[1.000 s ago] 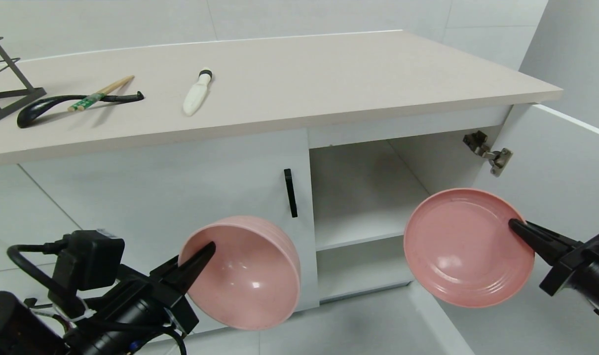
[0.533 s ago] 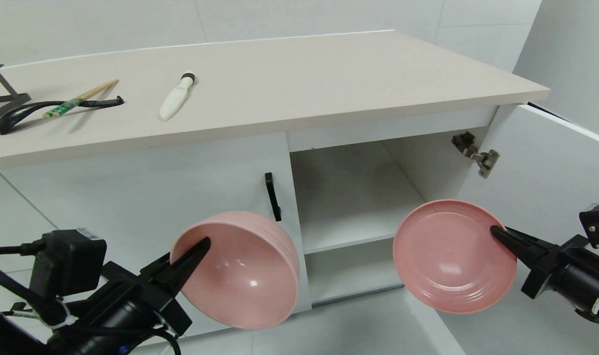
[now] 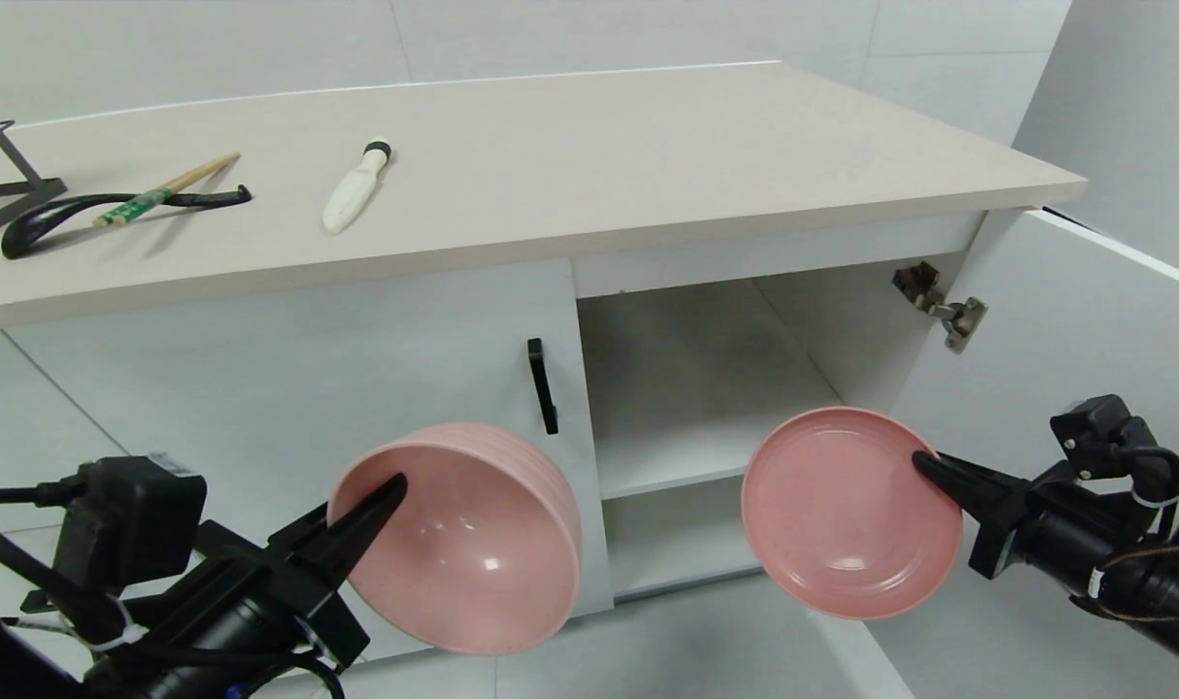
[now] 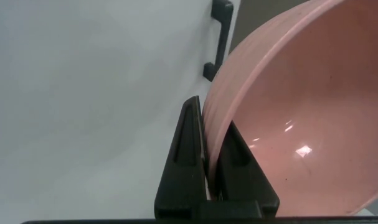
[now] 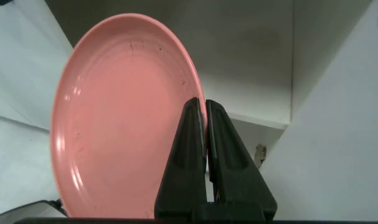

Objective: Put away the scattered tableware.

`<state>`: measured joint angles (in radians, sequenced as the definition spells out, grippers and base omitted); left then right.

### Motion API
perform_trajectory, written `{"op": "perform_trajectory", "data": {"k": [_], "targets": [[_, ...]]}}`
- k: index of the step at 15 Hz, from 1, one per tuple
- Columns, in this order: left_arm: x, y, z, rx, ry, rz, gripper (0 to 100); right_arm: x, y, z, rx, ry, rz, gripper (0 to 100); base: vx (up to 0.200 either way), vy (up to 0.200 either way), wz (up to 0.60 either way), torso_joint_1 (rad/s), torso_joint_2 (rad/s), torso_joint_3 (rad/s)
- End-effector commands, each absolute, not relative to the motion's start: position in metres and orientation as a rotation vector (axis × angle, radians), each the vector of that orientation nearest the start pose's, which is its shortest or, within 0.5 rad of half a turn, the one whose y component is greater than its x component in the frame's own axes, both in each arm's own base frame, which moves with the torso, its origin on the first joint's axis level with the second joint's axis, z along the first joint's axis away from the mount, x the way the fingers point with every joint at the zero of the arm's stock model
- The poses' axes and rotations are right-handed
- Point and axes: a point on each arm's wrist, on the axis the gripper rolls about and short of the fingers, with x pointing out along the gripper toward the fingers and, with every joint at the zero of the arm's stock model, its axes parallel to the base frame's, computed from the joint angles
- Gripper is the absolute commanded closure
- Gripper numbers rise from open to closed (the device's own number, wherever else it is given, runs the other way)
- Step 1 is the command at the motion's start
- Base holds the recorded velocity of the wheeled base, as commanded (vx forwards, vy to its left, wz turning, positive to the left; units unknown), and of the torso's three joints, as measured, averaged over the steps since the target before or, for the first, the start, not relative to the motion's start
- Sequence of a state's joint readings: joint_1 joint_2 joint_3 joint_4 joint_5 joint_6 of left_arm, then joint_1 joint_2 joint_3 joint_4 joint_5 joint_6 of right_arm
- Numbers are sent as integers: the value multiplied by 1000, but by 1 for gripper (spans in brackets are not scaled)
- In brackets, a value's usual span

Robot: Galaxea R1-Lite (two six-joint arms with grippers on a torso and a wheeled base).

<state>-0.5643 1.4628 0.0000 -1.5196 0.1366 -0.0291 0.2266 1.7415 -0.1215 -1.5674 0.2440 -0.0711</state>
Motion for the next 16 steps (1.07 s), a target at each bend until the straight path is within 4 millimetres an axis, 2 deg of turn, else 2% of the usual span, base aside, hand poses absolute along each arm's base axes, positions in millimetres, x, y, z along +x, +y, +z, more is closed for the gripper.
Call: {"op": "perform_trajectory", "data": {"k": [1, 4, 9, 10, 14, 16], "targets": [[139, -84, 140, -52, -58, -429, 100, 217, 56, 107, -64, 59, 473, 100, 0, 0, 0, 0, 0, 0], [139, -84, 140, -50, -53, -429, 100, 218, 56, 105, 32, 90, 469, 100, 0, 0, 0, 0, 0, 0], [139, -84, 140, -39, -59, -428, 100, 232, 64, 96, 42, 116, 487, 100, 0, 0, 0, 0, 0, 0], [139, -84, 140, -38, -56, -428, 100, 242, 71, 90, 41, 130, 503, 100, 0, 0, 0, 0, 0, 0], [139, -84, 139, -38, -54, -428, 100, 262, 77, 85, 48, 120, 504, 100, 0, 0, 0, 0, 0, 0], [139, -83, 141, -42, -68, -421, 100, 272, 83, 84, 118, 120, 512, 100, 0, 0, 0, 0, 0, 0]]}}
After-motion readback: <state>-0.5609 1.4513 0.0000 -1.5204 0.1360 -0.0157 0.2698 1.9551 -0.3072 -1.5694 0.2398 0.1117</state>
